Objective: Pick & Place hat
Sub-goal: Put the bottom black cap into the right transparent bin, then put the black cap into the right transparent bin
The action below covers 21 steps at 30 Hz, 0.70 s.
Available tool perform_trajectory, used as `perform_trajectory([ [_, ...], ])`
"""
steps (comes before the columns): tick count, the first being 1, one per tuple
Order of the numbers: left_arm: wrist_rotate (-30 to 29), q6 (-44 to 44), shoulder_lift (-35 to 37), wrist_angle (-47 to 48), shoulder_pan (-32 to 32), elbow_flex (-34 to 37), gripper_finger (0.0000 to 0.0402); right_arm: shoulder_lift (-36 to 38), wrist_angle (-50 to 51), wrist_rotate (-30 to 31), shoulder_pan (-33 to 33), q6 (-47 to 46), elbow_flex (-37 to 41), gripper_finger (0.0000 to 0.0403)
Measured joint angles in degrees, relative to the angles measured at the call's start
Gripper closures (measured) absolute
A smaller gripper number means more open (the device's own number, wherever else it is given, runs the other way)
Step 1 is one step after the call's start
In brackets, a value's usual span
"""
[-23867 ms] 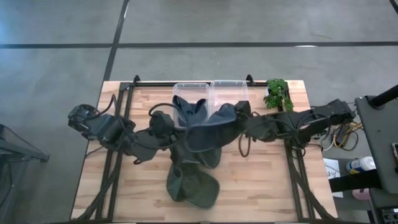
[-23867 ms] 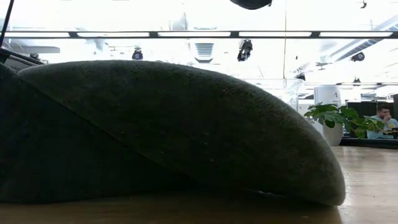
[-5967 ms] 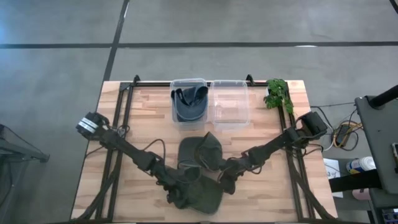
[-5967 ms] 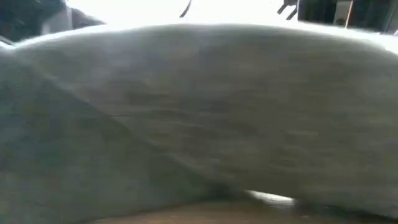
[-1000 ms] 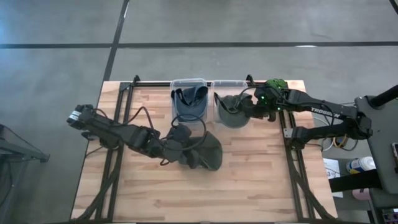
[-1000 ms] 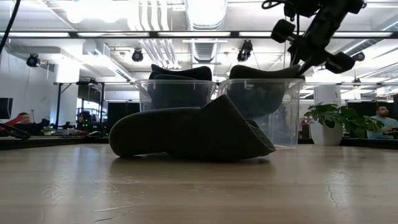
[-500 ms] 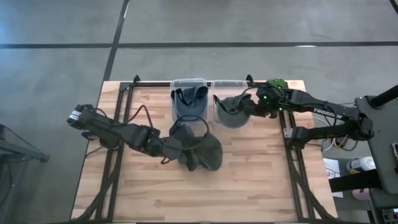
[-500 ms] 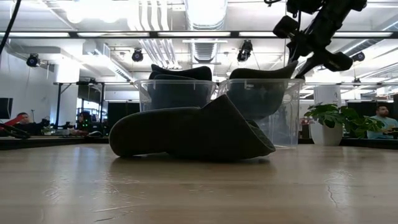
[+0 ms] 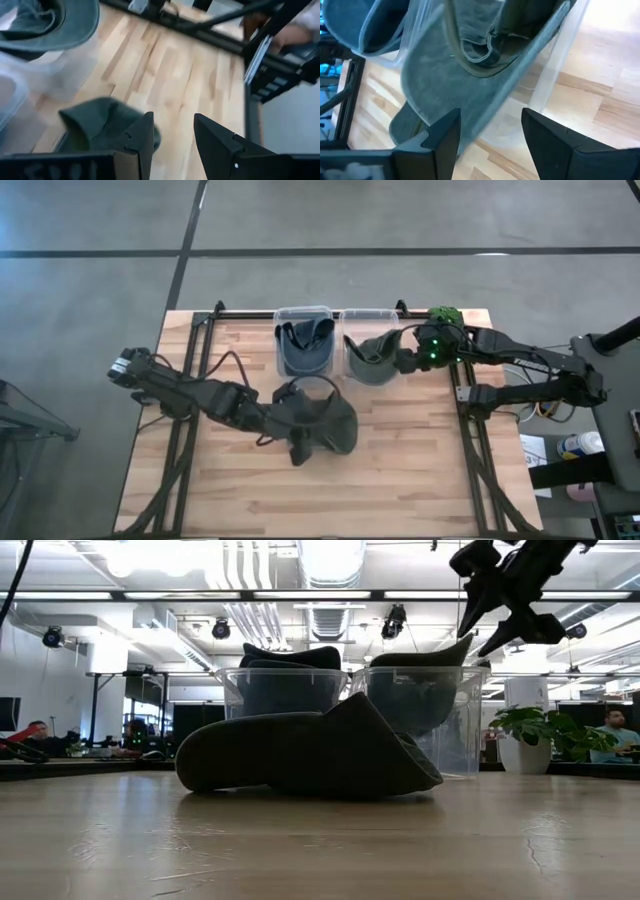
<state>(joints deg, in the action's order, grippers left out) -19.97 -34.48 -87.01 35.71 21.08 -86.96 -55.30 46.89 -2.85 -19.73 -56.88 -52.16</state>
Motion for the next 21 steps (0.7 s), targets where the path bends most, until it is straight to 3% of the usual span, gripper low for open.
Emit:
perform_trajectory([
  [8,0.0,-0.4,0.1,9.6,1.1,0.0,0.0268,2.7,1.8,-0.8,5.2,-1.4,0.0,0.0197],
  [15,5.4,5.0,-0.8,10.2,2.4,1.8,0.0268,2.8,5.2,-0.6,10.2,0.5,0.0,0.0197],
  [21,5.8,10.3,-2.0,10.4,3.5,6.4,0.0268,3.5,5.0,0.0,15.6,4.8,0.0,0.0197],
])
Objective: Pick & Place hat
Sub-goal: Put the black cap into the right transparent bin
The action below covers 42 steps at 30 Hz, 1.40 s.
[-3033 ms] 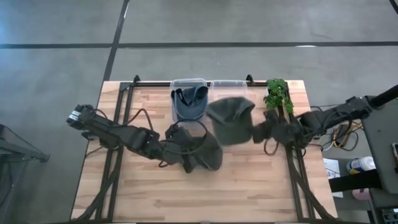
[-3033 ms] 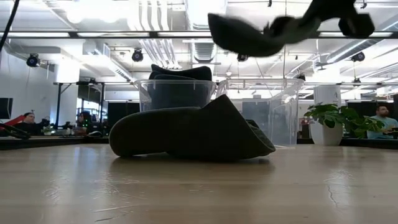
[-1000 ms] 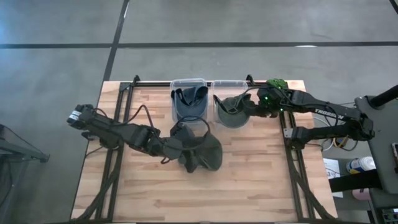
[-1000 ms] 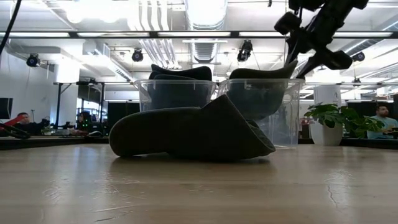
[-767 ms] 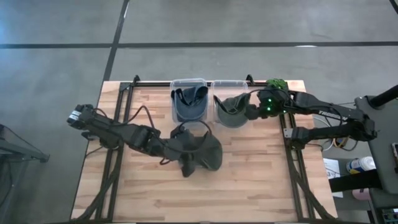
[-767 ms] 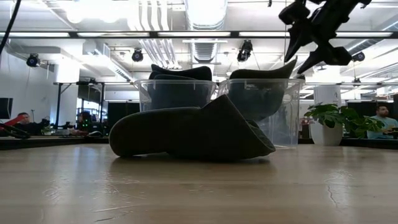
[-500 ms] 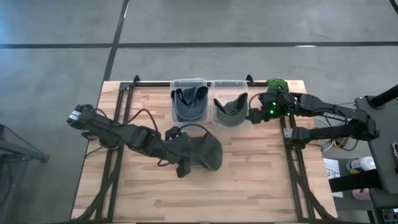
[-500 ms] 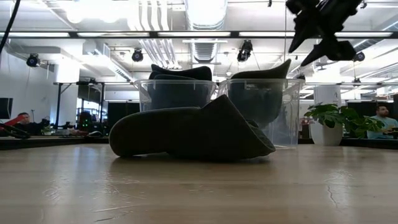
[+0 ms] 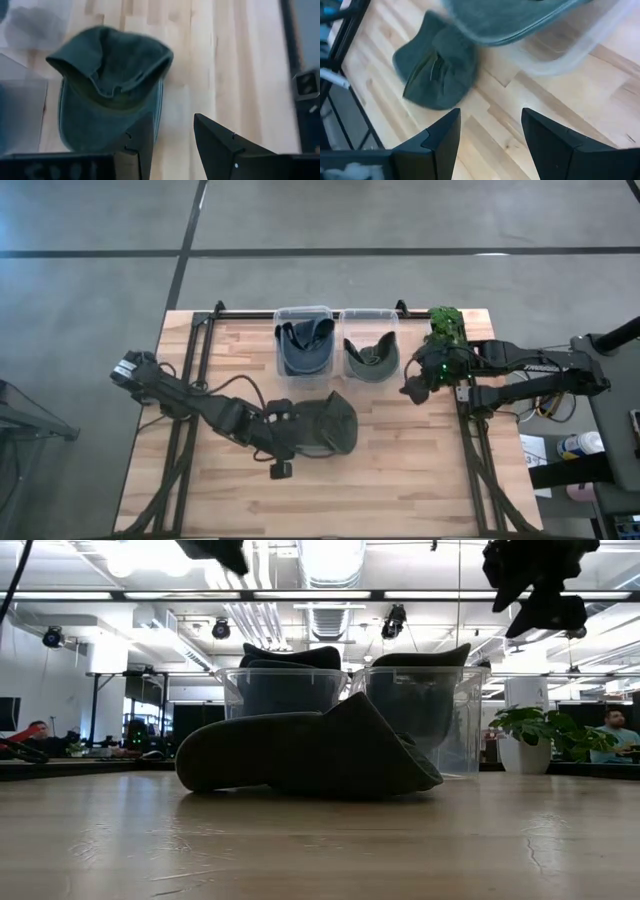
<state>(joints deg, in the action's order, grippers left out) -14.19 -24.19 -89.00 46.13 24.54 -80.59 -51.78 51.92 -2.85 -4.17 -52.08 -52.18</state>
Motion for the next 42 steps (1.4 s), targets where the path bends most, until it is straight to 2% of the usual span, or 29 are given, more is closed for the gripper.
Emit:
perform_trajectory([
  [4,0.1,1.5,-0.1,-0.1,0.1,2.8,0.0268,0.1,0.0,1.0,5.2,-1.5,0.0,0.0197],
  [10,0.0,3.2,-0.1,-3.6,0.1,6.4,0.0268,0.0,0.0,8.9,17.0,-10.4,0.0,0.0206],
  [17,0.2,19.2,-1.4,-10.8,0.5,10.4,0.0268,-3.5,-1.7,19.3,34.4,-20.0,0.0,0.022],
  [21,1.8,21.8,-3.3,-11.6,0.4,10.7,0.0268,-7.9,-1.8,20.9,40.5,-26.8,0.0,0.0223],
  [28,4.8,19.9,-7.6,-15.8,0.5,10.7,0.0268,-15.8,-4.9,21.3,44.7,-33.1,0.0,0.0223],
  [35,-1.3,15.3,-12.6,-16.7,0.5,10.7,0.0268,-21.0,-9.6,25.2,46.0,-34.9,-1.1,0.0223],
  [42,-8.1,13.5,-14.8,-17.5,0.9,9.6,0.0268,-24.8,-10.3,25.6,47.3,-34.6,-4.1,0.0223],
])
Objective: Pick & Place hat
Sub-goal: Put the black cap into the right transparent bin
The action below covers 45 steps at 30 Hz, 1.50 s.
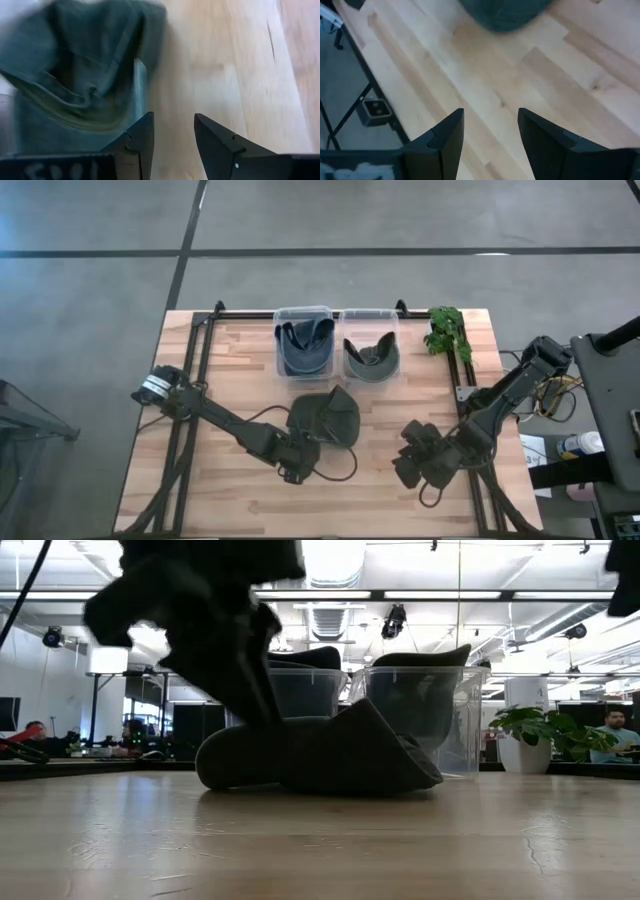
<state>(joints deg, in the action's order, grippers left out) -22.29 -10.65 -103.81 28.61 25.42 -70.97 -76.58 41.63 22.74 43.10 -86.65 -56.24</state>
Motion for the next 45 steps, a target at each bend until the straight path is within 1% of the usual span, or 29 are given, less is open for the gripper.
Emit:
perform_trajectory([
  [4,-4.9,-0.3,1.0,1.2,1.3,-3.1,0.0268,-1.9,-0.1,0.1,1.9,0.0,-1.9,0.0223],
  [6,-5.5,0.0,1.1,1.1,1.5,-3.6,0.0268,-2.8,0.2,0.9,3.0,0.0,-2.4,0.0224],
  [7,-4.9,-0.4,1.1,1.4,1.4,-3.6,0.0268,-3.1,0.1,1.7,3.5,-0.2,-2.8,0.0225],
  [10,0.8,-2.0,-0.2,1.6,0.9,-2.7,0.0268,-3.8,0.1,3.4,4.5,-1.1,-3.0,0.0225],
  [11,1.2,-1.1,-0.8,2.1,0.8,-2.6,0.0268,-3.9,0.1,3.9,4.7,-1.4,-3.0,0.0225],
  [12,0.4,0.1,-1.6,2.9,0.8,-2.5,0.0268,-4.1,0.1,4.3,4.9,-1.6,-3.0,0.0225],
  [14,-5.5,2.0,-2.4,3.8,0.8,-2.5,0.0268,-4.1,-0.1,4.5,5.0,-1.9,-3.0,0.0225],
  [16,-10.9,1.6,-2.3,3.8,0.9,-2.5,0.0268,-4.2,0.0,4.5,5.2,-1.9,-2.9,0.0227],
  [17,-12.2,0.8,-2.2,3.6,0.8,-2.5,0.0268,-4.2,-0.1,4.5,5.4,-1.9,-2.9,0.0227],
  [20,-13.1,-1.0,-2.0,3.8,0.8,-3.2,0.0268,-4.2,0.0,4.5,5.7,-1.5,-3.1,0.0227],
  [23,-13.6,-0.5,-1.8,3.7,1.1,-4.6,0.0268,-4.1,0.0,4.4,6.1,-1.4,-3.0,0.0228],
  [27,-15.9,0.3,-1.7,4.1,1.2,-5.1,0.0268,-4.1,0.1,4.4,6.4,-1.3,-2.4,0.0229],
  [29,-15.0,-0.1,-1.7,4.2,1.1,-5.2,0.0268,-4.1,0.1,4.4,6.4,-1.4,-2.2,0.0229],
  [32,-8.3,-0.3,-1.7,5.1,1.0,-4.6,0.0268,-4.1,0.2,4.3,6.4,-1.2,-2.0,0.023],
  [33,-7.3,-0.3,-1.7,6.3,1.1,-4.2,0.0268,-4.1,0.2,4.3,6.4,-1.2,-1.9,0.0231],
  [36,-8.3,-1.8,-2.1,8.6,0.9,-3.2,0.0268,-4.1,0.9,4.3,6.4,-1.4,-1.5,0.0231],
  [42,-11.0,-3.4,-2.1,8.0,-0.3,-0.7,0.0268,-4.1,2.8,4.4,6.4,-2.2,-1.3,0.0232],
  [45,-14.0,-3.3,-2.1,7.9,-0.7,-0.4,0.0268,-4.1,2.8,4.4,6.4,-2.3,-1.3,0.0232],
])
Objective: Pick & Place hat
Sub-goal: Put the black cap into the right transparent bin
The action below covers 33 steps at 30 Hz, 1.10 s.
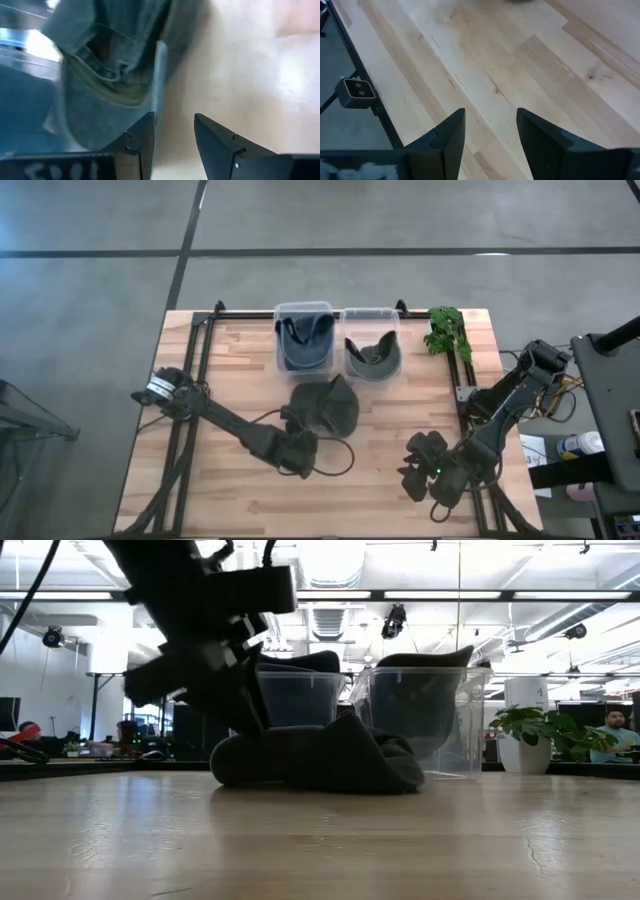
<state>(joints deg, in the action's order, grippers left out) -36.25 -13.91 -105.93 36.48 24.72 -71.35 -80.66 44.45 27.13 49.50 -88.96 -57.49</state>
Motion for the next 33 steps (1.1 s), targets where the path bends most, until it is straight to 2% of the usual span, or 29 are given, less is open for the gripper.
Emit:
perform_trajectory([
  [7,-1.7,0.3,0.6,-0.1,0.0,-0.2,0.0268,0.0,0.2,0.0,-0.1,-1.1,0.1,0.0232],
  [14,-2.2,0.3,0.2,-0.3,-1.6,2.2,0.0268,0.0,0.3,0.0,-0.2,-1.4,0.1,0.0232],
  [17,-2.1,0.2,0.0,-3.5,-3.1,4.4,0.0268,0.0,0.3,0.6,-0.4,-2.4,0.3,0.0232],
  [24,2.3,-1.6,0.0,-9.5,-5.6,6.3,0.027,0.0,0.3,1.5,-0.6,-3.6,0.3,0.0232],
  [28,9.3,-7.5,0.0,-9.5,-5.7,4.8,0.0294,0.0,0.3,1.5,-0.6,-4.5,0.3,0.0232],
  [33,15.2,-26.8,0.0,-10.0,-5.5,0.9,0.0358,0.0,0.2,1.5,-0.5,-4.7,0.3,0.0232],
])
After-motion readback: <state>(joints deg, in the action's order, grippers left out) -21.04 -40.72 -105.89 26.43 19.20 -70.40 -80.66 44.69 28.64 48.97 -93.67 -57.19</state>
